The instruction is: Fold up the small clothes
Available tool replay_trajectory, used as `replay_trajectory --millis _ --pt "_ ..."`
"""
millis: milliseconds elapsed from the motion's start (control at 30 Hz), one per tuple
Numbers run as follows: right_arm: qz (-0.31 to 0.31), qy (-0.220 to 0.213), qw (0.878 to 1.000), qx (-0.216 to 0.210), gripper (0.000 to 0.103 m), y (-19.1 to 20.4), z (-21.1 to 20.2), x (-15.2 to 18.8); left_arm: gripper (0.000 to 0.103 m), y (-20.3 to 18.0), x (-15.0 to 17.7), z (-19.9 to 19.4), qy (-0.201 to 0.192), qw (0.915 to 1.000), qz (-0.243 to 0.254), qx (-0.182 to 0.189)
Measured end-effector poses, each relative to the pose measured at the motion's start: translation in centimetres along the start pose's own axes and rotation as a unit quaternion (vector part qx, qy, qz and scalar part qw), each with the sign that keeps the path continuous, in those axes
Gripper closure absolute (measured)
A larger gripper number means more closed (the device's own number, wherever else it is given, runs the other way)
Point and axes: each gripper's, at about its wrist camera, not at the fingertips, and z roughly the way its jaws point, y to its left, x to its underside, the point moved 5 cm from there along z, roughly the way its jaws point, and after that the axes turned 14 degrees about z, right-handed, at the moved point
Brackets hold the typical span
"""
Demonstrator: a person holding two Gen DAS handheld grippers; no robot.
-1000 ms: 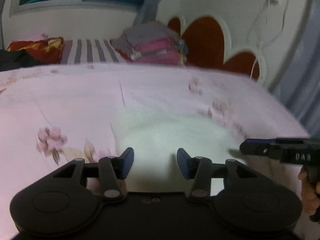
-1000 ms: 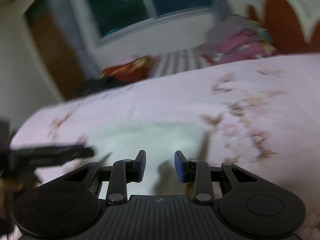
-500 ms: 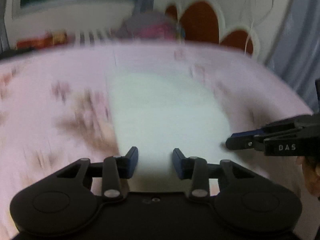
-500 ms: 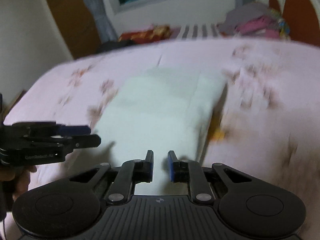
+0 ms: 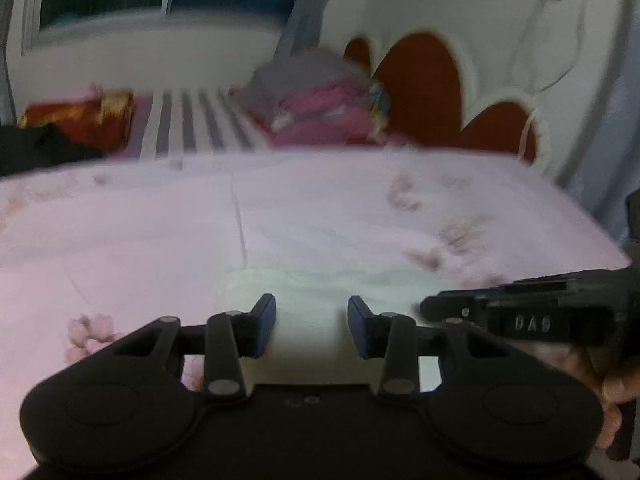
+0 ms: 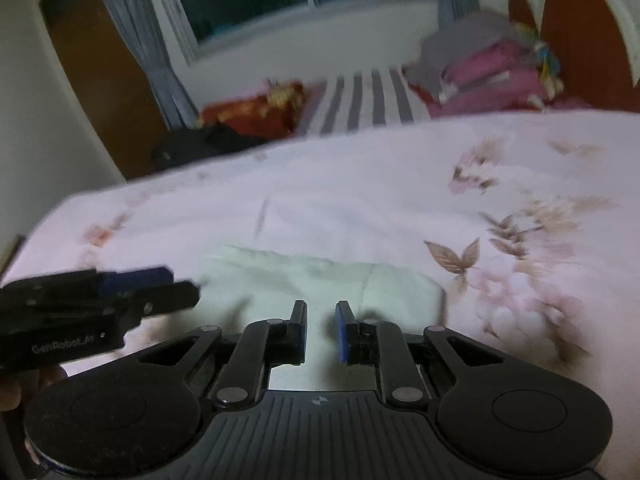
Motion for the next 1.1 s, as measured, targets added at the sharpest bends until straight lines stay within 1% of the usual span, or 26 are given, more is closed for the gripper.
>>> replay_trajectory --millis 33,67,100,133,167,200,233,300,333,367,400,433,467,500,533,567,600,633,700,767,833,900,967,1033,1067,1100 --pt "-0.005 0.018 1.0 0.021 0.087 -0.6 2.1 -0.1 0.064 0.2 0.7 1.8 0.03 0.9995 -0.006 0.011" --pt "-0.008 0.025 0.999 0.025 0.087 -1.0 3.0 0.2 0.061 0.5 1.2 2.4 0.021 0.9997 -0.007 0.007" --pt "-0.011 0.015 1.0 0.018 0.087 -1.0 2.9 0.2 0.062 0.7 1.2 2.4 0.017 0.9998 -0.009 0.006" --pt "-0.01 0.017 1.0 0.019 0.087 -0.9 2.7 0.1 0.064 0.6 1.0 1.9 0.017 0.9998 -0.01 0.001" --pt "-0.007 0.014 1.0 0.02 0.087 -0.8 2.2 0.0 0.068 0.3 0.7 1.0 0.01 0.9999 -0.001 -0.01" --pt "-0.006 -0.001 1.0 0.014 0.087 -0.7 1.1 -0.1 0.068 -0.2 0.6 -0.2 -0.005 0.9998 0.009 -0.017" --pt "-0.005 -0.019 1.0 0.001 0.087 -0.5 -0.1 -0.2 0.068 -0.6 0.8 -1.1 -0.014 0.9998 0.01 -0.012" --pt "0.005 -0.029 0.999 -0.017 0.087 -0.4 -1.9 0.1 0.067 -1.2 1.5 -2.3 -0.021 0.9997 0.009 -0.002" --pt "0.0 -0.026 0.999 -0.02 0.087 -0.2 -2.1 0.4 0.064 -1.5 2.0 -2.4 -0.015 0.9998 0.012 -0.001" --pt "-0.009 -0.016 1.0 -0.018 0.087 -0.2 -1.8 1.1 0.063 -2.0 2.7 -1.9 0.0 0.9998 0.022 -0.002" --pt "-0.015 0.0 1.0 -0.006 0.087 -0.4 -1.2 1.7 0.063 -2.3 3.3 -1.3 0.01 0.9993 0.035 -0.008" --pt "-0.02 0.018 1.0 0.011 0.087 -0.9 0.0 2.5 0.063 -2.6 3.4 -1.2 0.004 0.999 0.043 -0.014" --pt "-0.015 0.007 1.0 0.004 0.087 -1.1 0.2 2.6 0.063 -2.9 3.3 -1.3 0.007 0.9987 0.047 -0.02" --pt "-0.003 0.007 1.0 0.003 0.087 -1.2 -0.1 2.4 0.064 -3.3 2.9 -1.7 0.012 0.998 0.055 -0.028" --pt "0.003 0.002 1.0 0.002 0.087 -1.0 -0.7 2.2 0.063 -3.5 2.5 -2.3 0.008 0.9972 0.064 -0.039" --pt "0.006 -0.014 1.0 -0.008 0.087 -0.7 -1.9 2.0 0.061 -3.8 2.4 -3.2 -0.004 0.9967 0.069 -0.042" --pt "0.008 -0.028 0.999 -0.025 0.087 -0.5 -3.1 2.1 0.061 -4.1 2.6 -4.1 -0.016 0.9969 0.067 -0.037" --pt "0.011 -0.033 0.999 -0.036 0.087 -0.3 -4.5 2.6 0.061 -4.3 3.1 -5.1 -0.016 0.9972 0.064 -0.036" --pt "-0.003 -0.034 0.999 -0.034 0.087 0.2 -7.1 4.4 0.061 -5.2 4.9 -7.2 -0.014 0.9969 0.065 -0.041" --pt "-0.001 -0.017 0.999 -0.045 0.087 -0.1 -9.2 6.8 0.061 -5.9 7.0 -9.0 -0.005 0.9982 0.048 -0.034" --pt "-0.006 0.0 0.999 -0.046 0.087 0.0 -10.4 9.2 0.061 -6.2 9.0 -10.2 0.008 0.9987 0.033 -0.039" --pt "-0.007 0.013 0.999 -0.036 0.087 -0.1 -11.1 11.3 0.062 -6.3 10.7 -10.7 0.031 0.9983 0.019 -0.045" --pt "0.008 0.038 0.999 -0.036 0.087 -0.4 -10.8 13.2 0.06 -6.9 12.1 -10.7 0.046 0.9985 0.006 -0.031" --pt "-0.003 0.068 0.998 -0.006 0.087 -0.7 -9.7 15.0 0.058 -7.5 13.0 -10.3 0.066 0.9965 0.027 -0.044" --pt "-0.011 0.063 0.998 -0.003 0.087 -0.5 -9.9 15.5 0.058 -7.5 13.0 -10.5 0.064 0.9965 0.027 -0.046" --pt "-0.009 0.06 0.998 -0.004 0.087 -0.4 -10.1 15.3 0.059 -7.2 12.6 -10.8 0.061 0.9971 0.017 -0.041"
